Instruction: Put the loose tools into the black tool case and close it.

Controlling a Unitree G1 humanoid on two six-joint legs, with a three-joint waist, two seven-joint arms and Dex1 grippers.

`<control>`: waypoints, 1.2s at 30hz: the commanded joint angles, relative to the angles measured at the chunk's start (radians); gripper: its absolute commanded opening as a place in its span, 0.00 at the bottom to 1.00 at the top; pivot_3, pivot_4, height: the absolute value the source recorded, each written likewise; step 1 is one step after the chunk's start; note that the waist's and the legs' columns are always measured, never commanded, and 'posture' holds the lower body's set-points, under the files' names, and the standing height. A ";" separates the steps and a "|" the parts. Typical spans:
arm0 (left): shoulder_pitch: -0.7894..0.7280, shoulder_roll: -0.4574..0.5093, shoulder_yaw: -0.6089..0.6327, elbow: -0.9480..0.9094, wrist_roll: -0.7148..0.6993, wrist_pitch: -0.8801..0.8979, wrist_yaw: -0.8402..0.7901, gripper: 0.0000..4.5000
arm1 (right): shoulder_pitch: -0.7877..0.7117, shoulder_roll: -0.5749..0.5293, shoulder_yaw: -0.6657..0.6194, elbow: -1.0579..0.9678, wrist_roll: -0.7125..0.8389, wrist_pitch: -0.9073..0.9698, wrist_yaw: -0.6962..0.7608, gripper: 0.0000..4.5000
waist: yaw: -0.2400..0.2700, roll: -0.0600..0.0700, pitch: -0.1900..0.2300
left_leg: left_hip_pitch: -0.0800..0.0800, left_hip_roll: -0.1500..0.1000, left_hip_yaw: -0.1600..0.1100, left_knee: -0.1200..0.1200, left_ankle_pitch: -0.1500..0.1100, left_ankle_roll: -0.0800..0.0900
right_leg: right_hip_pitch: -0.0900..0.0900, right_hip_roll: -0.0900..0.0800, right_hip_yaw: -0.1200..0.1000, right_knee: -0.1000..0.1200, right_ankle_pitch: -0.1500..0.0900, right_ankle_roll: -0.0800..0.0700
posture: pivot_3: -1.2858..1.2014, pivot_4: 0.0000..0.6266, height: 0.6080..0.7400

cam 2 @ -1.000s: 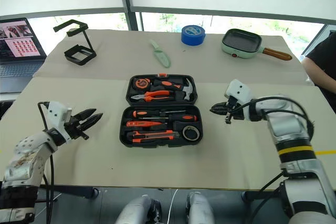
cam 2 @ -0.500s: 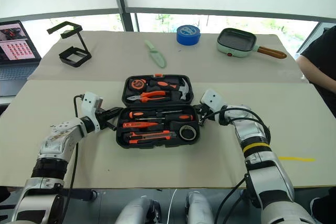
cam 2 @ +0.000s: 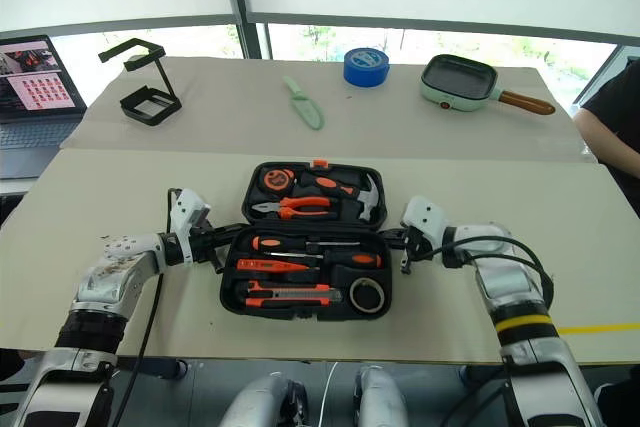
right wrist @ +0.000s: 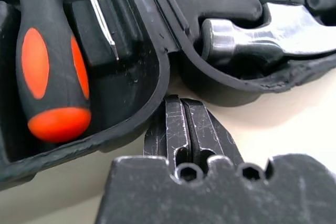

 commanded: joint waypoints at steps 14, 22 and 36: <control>-0.048 0.190 0.066 -0.171 -0.121 0.434 -0.013 0.42 | 0.041 -0.172 -0.154 -0.288 0.192 0.428 -0.038 0.65 | 0.005 0.000 0.000 | 0.000 0.001 -0.003 0.000 0.000 0.001 | 0.001 0.000 0.000 -0.001 -0.001 0.001 | 0.52 0.24 1.00; -0.312 0.210 0.059 -0.075 -0.199 0.851 0.085 0.99 | -0.310 -0.129 -0.175 -0.233 0.325 1.334 -0.258 1.00 | 0.006 -0.002 0.002 | -0.009 -0.001 -0.002 0.004 0.002 0.003 | -0.012 0.000 0.003 0.010 0.002 -0.003 | 0.52 0.24 1.00; -0.494 0.038 -0.010 0.178 -0.091 0.839 0.249 1.00 | -0.543 0.012 -0.067 0.079 0.261 1.346 -0.447 0.88 | -0.005 -0.003 0.002 | -0.012 -0.004 0.001 0.002 0.003 0.004 | -0.014 0.002 0.002 0.011 0.001 0.000 | 0.52 0.24 1.00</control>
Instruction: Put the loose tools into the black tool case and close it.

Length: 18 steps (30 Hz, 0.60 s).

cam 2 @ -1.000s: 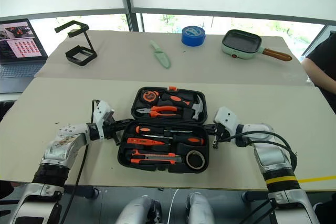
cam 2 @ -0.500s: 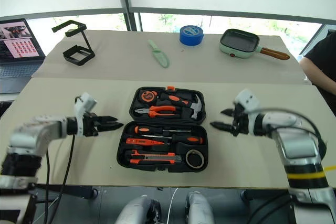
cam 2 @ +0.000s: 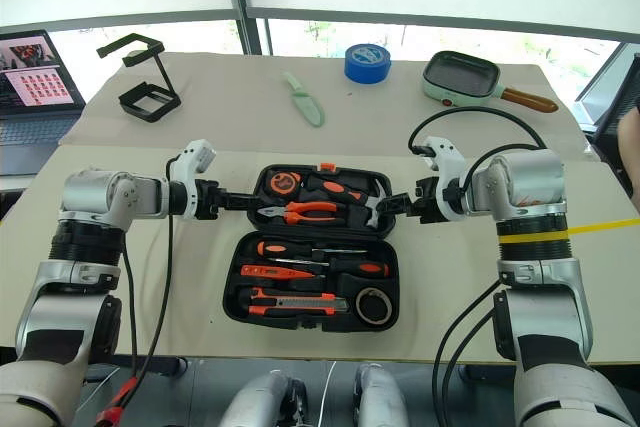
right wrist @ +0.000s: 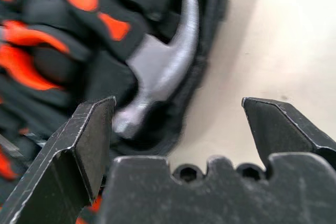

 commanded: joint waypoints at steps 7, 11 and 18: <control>-0.004 -0.036 0.008 0.016 -0.011 0.017 0.001 0.67 | -0.008 0.017 -0.003 0.029 0.008 0.010 -0.042 0.40 | -0.007 0.000 0.000 | 0.002 0.000 0.001 0.001 0.001 -0.002 | 0.000 -0.001 0.001 0.000 0.000 0.000 | 0.52 0.24 1.00; -0.003 -0.062 0.019 0.093 0.014 -0.026 0.031 0.36 | -0.025 0.031 -0.001 0.117 -0.011 -0.028 -0.054 0.09 | -0.003 0.000 0.000 | 0.004 0.000 0.001 0.001 0.002 -0.002 | 0.001 -0.001 0.002 0.000 0.000 0.000 | 0.52 0.24 1.00; -0.005 -0.107 0.166 0.109 -0.058 -0.148 0.011 0.00 | -0.042 0.076 -0.066 0.131 0.039 -0.173 0.000 0.00 | -0.004 -0.001 -0.001 | 0.014 0.000 0.000 0.001 0.000 -0.005 | 0.012 -0.005 0.003 -0.001 -0.001 0.002 | 0.52 0.24 1.00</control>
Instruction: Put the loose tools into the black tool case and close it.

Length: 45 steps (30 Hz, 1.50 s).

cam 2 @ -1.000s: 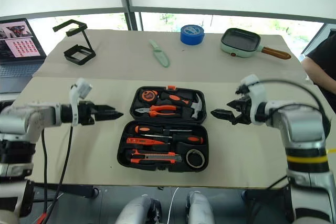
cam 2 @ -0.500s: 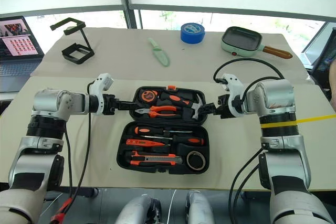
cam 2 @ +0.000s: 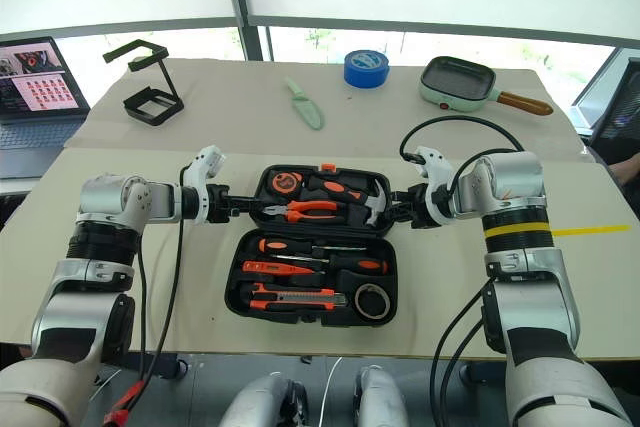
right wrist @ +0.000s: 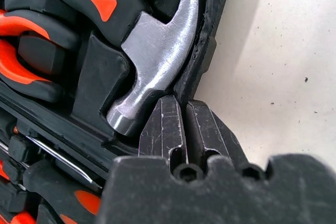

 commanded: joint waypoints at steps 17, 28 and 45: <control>0.430 -0.058 0.157 -0.153 0.138 -1.405 -0.231 0.00 | 0.535 -0.156 0.105 -0.140 -0.534 -1.976 -0.010 0.00 | -0.004 -0.001 0.001 | -0.009 0.000 0.005 -0.011 0.005 -0.002 | -0.013 0.007 0.001 -0.004 0.002 -0.004 | 0.52 0.24 1.00; 0.648 0.070 0.090 -0.003 0.242 -1.905 -0.270 0.55 | 0.662 -0.248 0.151 0.029 -0.851 -2.373 -0.342 0.53 | -0.004 -0.001 0.000 | 0.014 0.005 0.011 -0.020 -0.001 -0.008 | 0.003 0.000 0.013 -0.012 -0.003 0.000 | 0.52 0.24 1.00; 0.297 0.060 -0.003 0.191 0.264 -1.434 -0.223 0.02 | 1.189 -0.476 0.119 -0.737 0.061 -1.624 0.220 0.00 | 0.024 -0.005 -0.001 | 0.010 0.006 0.005 -0.012 -0.003 0.011 | 0.007 -0.001 0.010 -0.015 0.000 0.004 | 0.52 0.24 1.00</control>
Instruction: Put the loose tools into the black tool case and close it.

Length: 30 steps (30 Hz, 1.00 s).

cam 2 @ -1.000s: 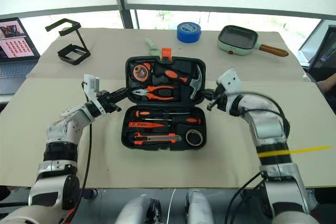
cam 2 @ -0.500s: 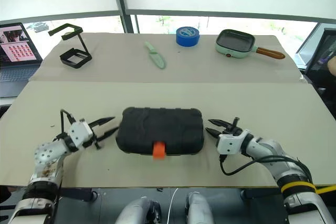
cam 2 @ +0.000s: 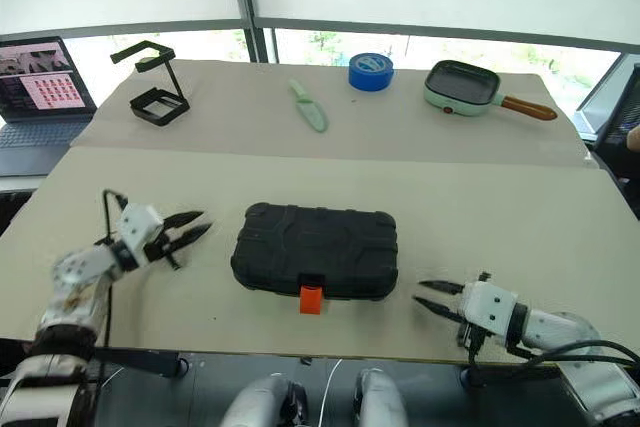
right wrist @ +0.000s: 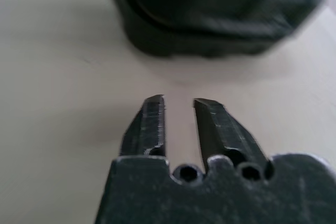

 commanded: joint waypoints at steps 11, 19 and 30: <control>-0.245 -0.062 -0.152 0.322 0.124 -0.093 -0.168 0.02 | -0.257 0.210 0.136 -0.072 -0.187 0.361 -0.023 0.00 | -0.002 -0.003 0.001 | -0.008 0.000 0.002 0.005 0.000 -0.001 | -0.006 0.004 -0.008 0.001 0.002 -0.003 | 0.52 0.24 1.00; -0.131 -0.035 -0.089 0.204 0.048 -0.045 -0.204 0.02 | -0.413 0.334 0.095 0.162 -0.302 0.294 -0.089 0.00 | -0.016 -0.003 0.001 | -0.008 0.000 0.001 0.010 -0.001 0.000 | -0.005 0.001 -0.007 0.001 0.002 0.000 | 0.52 0.24 1.00; 0.106 0.013 0.037 -0.254 -0.176 0.175 -0.212 0.02 | -0.530 0.380 0.058 0.344 -0.340 0.225 -0.077 0.00 | -0.014 -0.003 0.001 | -0.007 -0.001 -0.001 0.010 -0.001 -0.001 | -0.003 -0.005 -0.008 0.002 0.005 -0.004 | 0.52 0.24 1.00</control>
